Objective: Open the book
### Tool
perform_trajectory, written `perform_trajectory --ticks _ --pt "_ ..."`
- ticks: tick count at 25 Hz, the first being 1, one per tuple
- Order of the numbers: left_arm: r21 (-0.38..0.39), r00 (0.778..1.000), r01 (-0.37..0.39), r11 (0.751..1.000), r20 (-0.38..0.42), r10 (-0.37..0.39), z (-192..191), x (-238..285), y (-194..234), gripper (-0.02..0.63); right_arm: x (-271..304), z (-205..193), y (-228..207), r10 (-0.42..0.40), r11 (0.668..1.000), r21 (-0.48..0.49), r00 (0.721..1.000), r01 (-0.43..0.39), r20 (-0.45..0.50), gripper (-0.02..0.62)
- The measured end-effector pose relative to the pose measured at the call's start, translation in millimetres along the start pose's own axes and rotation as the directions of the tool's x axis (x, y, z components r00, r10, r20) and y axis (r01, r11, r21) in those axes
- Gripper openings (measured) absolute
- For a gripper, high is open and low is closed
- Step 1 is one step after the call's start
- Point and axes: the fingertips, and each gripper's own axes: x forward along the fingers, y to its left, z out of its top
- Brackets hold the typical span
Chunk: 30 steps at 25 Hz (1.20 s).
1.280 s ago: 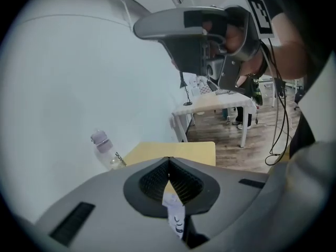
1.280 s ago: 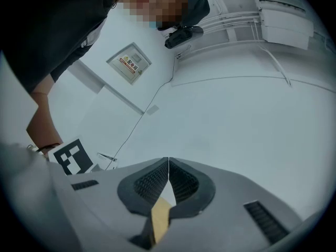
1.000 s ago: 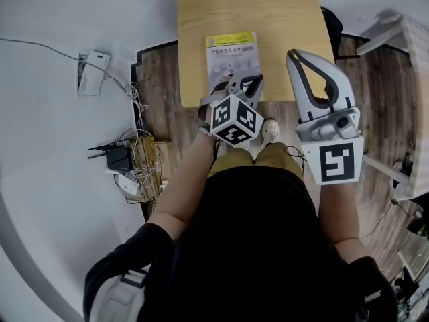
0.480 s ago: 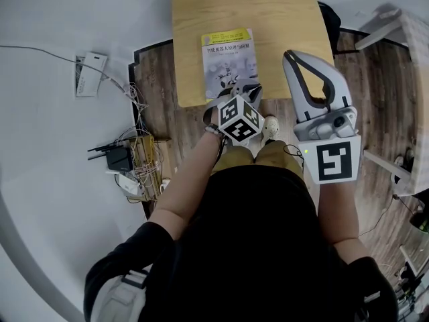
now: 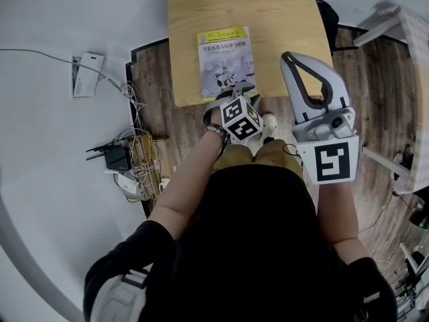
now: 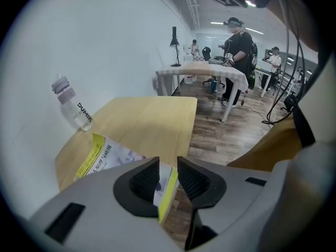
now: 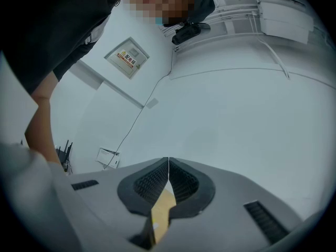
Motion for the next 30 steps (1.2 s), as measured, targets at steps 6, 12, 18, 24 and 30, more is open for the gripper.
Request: perform_trajectory --ticks 6,12,18,24,30 --pt "0.030 0.998 0.000 1.000 -0.064 0.002 -11.1 14.4 -4.8 0.114 -0.6 -7.5 1.5 0.011 1.000 0.010 1.000 -0.011 -0.011 0.029" --pt "0.012 0.996 0.012 1.000 -0.086 -0.011 -17.0 21.4 -6.7 0.118 -0.9 -12.2 2.3 0.017 1.000 0.015 1.000 -0.017 -0.017 0.029" --pt "0.014 0.993 0.033 0.999 -0.111 -0.031 -24.1 30.3 -13.9 0.118 -1.3 -14.0 2.0 0.017 1.000 0.018 1.000 -0.017 -0.025 0.029" --pt "0.021 0.991 0.019 1.000 -0.135 -0.016 -27.3 37.9 -11.8 0.110 -3.8 -15.2 1.7 0.025 1.000 0.018 0.999 -0.024 -0.029 0.029" --pt "-0.007 0.991 0.039 0.999 -0.128 -0.039 -25.5 35.7 -14.9 0.089 -6.7 -13.5 -0.2 0.024 1.000 0.009 0.999 -0.024 -0.023 0.029"
